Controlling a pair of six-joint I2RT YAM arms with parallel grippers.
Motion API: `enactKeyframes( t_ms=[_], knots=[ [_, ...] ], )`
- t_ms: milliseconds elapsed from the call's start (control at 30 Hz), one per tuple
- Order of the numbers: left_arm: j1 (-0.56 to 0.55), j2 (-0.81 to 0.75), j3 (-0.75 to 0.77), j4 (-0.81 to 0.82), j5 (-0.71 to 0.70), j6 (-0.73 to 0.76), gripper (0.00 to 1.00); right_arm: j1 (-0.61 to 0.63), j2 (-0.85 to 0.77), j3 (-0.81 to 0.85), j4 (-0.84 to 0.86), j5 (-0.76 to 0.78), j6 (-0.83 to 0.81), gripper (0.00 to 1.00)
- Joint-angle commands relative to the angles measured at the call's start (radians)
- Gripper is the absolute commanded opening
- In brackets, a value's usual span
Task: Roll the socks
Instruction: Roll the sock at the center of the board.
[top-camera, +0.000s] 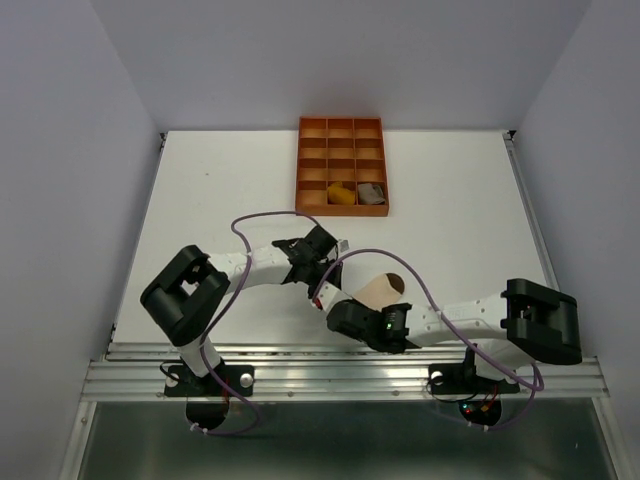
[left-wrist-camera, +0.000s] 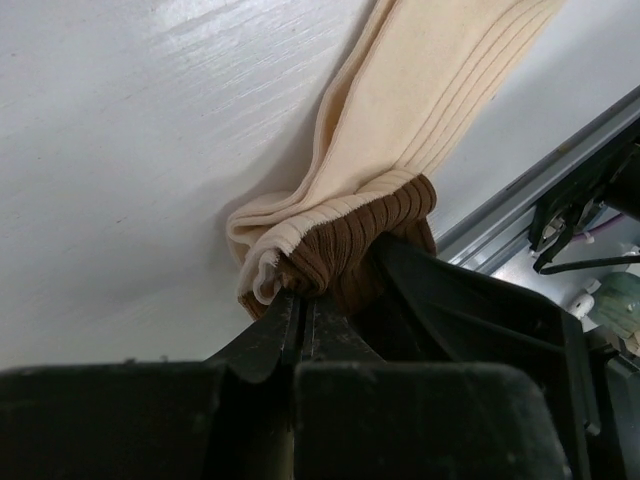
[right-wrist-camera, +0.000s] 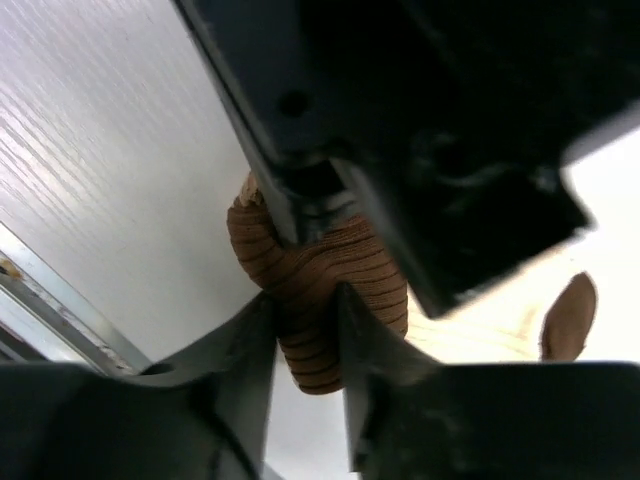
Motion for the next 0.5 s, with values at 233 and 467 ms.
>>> enactKeyframes(
  t_ms=[233,467],
  knots=[
    [0.076,-0.217,-0.119,0.001,0.059,-0.029,0.32,0.01,0.02,-0.005,0.079,-0.033,-0.081,0.01],
    [0.266,-0.355,-0.144,-0.079,-0.075,-0.012,0.34,0.01,-0.002,-0.035,0.268,-0.19,-0.304,0.01]
  ],
)
